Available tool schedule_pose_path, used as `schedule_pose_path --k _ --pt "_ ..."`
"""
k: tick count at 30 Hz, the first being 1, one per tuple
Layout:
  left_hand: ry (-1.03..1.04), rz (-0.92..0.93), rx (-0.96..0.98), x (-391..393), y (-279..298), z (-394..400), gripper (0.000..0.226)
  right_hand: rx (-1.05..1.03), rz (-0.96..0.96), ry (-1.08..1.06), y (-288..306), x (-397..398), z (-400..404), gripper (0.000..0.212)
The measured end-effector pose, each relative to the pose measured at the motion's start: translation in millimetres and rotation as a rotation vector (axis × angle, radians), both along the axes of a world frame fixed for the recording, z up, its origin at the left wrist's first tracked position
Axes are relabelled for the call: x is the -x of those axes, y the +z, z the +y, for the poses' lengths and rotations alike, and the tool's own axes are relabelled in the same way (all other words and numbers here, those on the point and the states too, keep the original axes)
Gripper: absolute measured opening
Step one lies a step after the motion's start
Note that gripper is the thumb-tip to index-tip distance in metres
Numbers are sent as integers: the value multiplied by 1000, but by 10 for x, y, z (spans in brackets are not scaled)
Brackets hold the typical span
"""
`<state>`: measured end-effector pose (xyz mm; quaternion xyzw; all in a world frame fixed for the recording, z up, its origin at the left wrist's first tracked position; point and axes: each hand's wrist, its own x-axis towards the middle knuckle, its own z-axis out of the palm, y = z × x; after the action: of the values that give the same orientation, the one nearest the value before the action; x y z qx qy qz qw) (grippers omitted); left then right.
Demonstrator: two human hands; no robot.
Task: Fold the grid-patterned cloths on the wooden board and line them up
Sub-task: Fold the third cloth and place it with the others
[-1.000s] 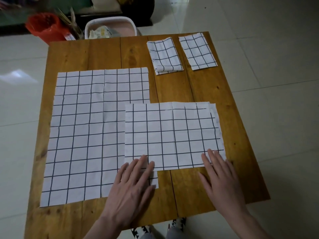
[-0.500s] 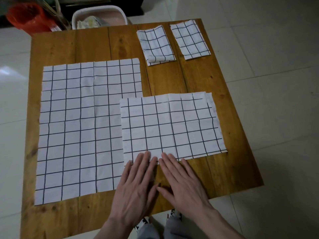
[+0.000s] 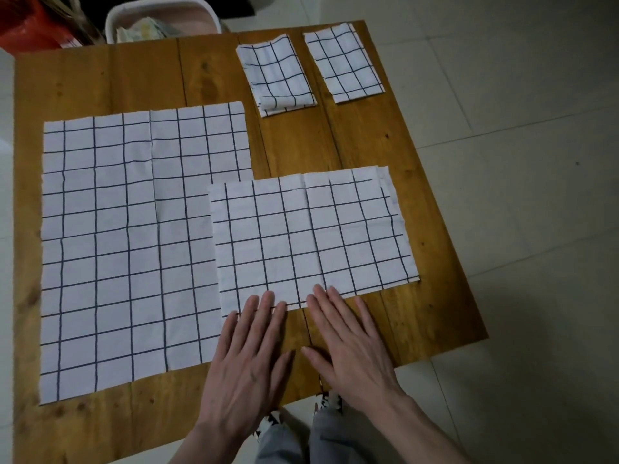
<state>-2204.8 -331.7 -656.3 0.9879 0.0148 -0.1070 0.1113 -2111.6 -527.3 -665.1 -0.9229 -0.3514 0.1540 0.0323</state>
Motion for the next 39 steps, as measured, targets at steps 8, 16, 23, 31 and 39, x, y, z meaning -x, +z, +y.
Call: schedule_pose_path --k 8,16,23,31,39 --pt "6 11 13 -6 -11 19 66 34 -35 -202 -42 -171 -502 76" --pt "5 4 13 -3 -23 23 66 6 -15 -425 40 -373 -818 77" --pt "20 14 26 -18 2 2 66 -75 -42 -521 46 -337 -717 74" --pt "-1 -11 60 -321 58 -256 75 -156 -109 -591 234 -656 -638 47" --pt "-56 32 32 -475 -6 -475 78 -216 -11 -870 355 -903 -479 58"
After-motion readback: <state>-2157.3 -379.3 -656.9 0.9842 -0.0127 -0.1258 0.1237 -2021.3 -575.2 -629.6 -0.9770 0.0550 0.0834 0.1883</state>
